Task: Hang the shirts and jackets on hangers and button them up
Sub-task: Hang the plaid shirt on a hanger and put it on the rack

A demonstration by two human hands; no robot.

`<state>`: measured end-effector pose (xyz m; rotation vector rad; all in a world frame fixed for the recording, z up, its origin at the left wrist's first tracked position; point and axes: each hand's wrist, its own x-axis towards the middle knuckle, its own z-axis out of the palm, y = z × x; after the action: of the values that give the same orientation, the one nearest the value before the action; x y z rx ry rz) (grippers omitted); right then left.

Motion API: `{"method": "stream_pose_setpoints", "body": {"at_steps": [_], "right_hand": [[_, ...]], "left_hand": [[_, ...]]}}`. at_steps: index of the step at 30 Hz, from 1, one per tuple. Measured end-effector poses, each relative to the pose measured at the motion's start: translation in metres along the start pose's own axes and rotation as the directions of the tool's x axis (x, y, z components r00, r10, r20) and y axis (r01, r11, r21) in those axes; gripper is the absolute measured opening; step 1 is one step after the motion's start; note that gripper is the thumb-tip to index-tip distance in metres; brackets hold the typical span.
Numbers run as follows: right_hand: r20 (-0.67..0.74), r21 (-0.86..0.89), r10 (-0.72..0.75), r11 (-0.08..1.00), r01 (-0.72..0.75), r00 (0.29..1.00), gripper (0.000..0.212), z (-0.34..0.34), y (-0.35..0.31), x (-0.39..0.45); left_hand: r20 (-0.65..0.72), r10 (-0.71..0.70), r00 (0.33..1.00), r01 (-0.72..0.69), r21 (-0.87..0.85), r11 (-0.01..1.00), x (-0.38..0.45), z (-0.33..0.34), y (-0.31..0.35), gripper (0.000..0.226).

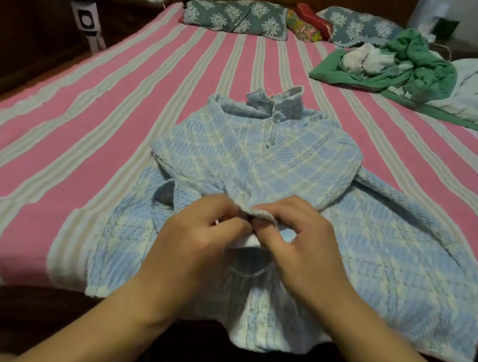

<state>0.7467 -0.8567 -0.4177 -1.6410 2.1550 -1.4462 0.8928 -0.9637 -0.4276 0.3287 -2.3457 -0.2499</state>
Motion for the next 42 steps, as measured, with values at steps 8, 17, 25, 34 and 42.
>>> {"method": "stream_pose_setpoints", "body": {"at_steps": [8, 17, 25, 34, 42], "right_hand": [[0.359, 0.307, 0.375, 0.817, -0.488, 0.854, 0.026, -0.016, 0.007, 0.007], [0.325, 0.276, 0.342, 0.857, -0.435, 0.881, 0.024, -0.012, 0.005, 0.001], [0.326, 0.285, 0.305, 0.871, -0.401, 0.895, 0.025, -0.016, 0.001, 0.001], [0.379, 0.214, 0.174, 0.939, -0.269, 0.909, 0.003, -0.019, 0.003, -0.001], [0.193, -0.133, -0.216, 0.961, 0.244, 0.957, 0.018, -0.006, 0.015, 0.001]], "left_hand": [[-0.090, 0.019, 0.996, -0.021, -0.012, 1.000, -0.004, -0.003, -0.003, 0.009], [-0.025, 0.010, 1.000, -0.010, 0.010, 1.000, -0.005, -0.001, -0.003, 0.010], [-0.021, -0.030, 0.999, 0.030, -0.009, 1.000, -0.001, -0.002, -0.002, 0.012], [0.001, -0.137, 0.991, 0.137, -0.105, 0.985, 0.000, -0.004, -0.003, 0.021], [0.079, -0.088, 0.993, 0.098, -0.142, 0.985, 0.010, -0.010, -0.001, 0.026]]}}
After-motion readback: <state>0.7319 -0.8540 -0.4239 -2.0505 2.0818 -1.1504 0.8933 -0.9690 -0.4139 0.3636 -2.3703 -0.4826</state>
